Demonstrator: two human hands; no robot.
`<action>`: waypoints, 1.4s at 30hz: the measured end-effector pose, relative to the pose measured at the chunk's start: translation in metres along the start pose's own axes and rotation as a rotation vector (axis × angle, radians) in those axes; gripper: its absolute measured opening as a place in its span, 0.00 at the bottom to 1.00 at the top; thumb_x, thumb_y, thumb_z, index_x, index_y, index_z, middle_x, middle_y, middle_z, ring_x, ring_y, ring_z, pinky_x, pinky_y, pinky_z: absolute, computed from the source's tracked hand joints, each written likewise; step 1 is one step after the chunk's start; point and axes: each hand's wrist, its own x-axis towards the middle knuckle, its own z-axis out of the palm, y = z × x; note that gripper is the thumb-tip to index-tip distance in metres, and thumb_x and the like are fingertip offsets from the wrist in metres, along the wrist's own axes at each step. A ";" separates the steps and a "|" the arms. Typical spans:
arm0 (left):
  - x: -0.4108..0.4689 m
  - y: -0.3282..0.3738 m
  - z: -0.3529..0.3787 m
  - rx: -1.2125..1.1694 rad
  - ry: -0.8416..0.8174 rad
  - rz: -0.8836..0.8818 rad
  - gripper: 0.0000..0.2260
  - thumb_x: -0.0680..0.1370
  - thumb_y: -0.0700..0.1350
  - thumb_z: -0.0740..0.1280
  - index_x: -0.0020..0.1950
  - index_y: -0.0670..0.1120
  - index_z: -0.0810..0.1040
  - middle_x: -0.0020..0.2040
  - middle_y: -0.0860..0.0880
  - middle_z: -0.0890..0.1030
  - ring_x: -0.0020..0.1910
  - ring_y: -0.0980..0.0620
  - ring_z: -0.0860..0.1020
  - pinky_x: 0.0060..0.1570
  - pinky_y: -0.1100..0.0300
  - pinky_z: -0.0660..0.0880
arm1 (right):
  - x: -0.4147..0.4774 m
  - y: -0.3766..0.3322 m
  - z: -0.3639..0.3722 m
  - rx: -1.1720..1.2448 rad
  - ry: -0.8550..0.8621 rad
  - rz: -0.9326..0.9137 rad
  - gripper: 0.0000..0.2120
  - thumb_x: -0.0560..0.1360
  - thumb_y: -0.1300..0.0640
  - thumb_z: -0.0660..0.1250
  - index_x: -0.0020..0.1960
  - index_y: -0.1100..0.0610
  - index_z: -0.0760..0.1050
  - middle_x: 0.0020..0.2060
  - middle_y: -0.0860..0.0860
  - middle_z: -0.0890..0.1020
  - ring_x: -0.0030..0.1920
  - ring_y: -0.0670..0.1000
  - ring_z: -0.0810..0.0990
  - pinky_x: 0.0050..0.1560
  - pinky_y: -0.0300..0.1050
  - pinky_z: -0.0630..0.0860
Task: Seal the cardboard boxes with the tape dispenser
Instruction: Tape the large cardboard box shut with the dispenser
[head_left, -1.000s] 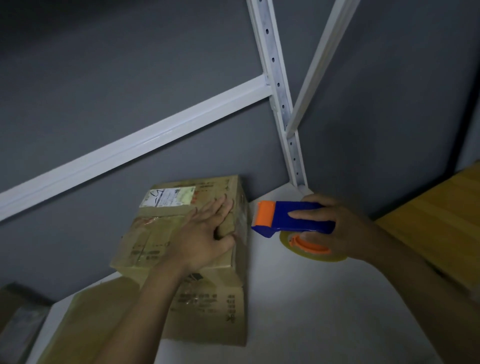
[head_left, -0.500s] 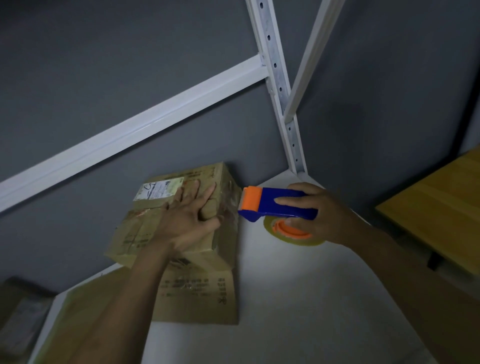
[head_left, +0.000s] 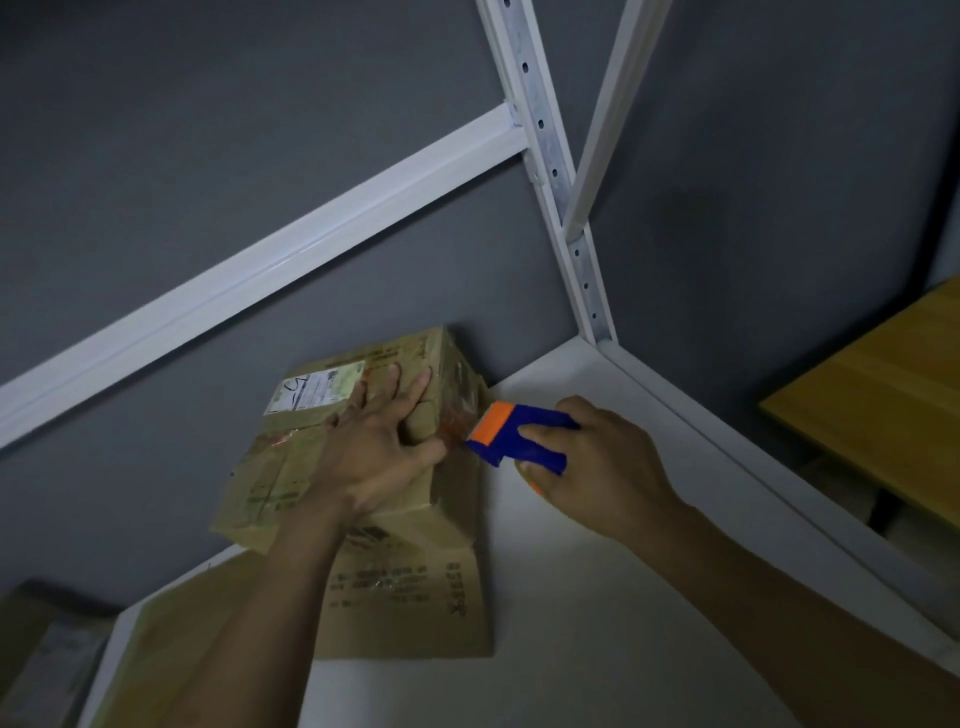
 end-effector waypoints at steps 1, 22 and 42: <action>0.001 0.000 -0.001 -0.013 -0.003 0.002 0.40 0.60 0.71 0.53 0.73 0.72 0.48 0.79 0.61 0.47 0.78 0.51 0.44 0.75 0.41 0.49 | 0.003 -0.004 0.000 0.001 -0.019 0.087 0.19 0.71 0.46 0.71 0.59 0.52 0.77 0.50 0.53 0.77 0.43 0.54 0.79 0.42 0.45 0.78; 0.009 -0.007 -0.007 0.034 -0.019 0.049 0.36 0.62 0.79 0.39 0.70 0.74 0.39 0.78 0.63 0.44 0.78 0.51 0.43 0.75 0.43 0.46 | 0.046 0.019 0.004 0.083 -0.163 0.518 0.22 0.79 0.40 0.56 0.66 0.51 0.73 0.60 0.52 0.78 0.63 0.53 0.73 0.65 0.53 0.67; 0.008 -0.008 -0.006 0.042 -0.025 0.049 0.34 0.62 0.78 0.38 0.67 0.76 0.37 0.78 0.63 0.42 0.78 0.50 0.42 0.75 0.44 0.45 | 0.080 -0.040 0.056 1.091 -0.190 0.762 0.14 0.76 0.47 0.68 0.45 0.58 0.74 0.36 0.52 0.77 0.32 0.49 0.76 0.30 0.42 0.74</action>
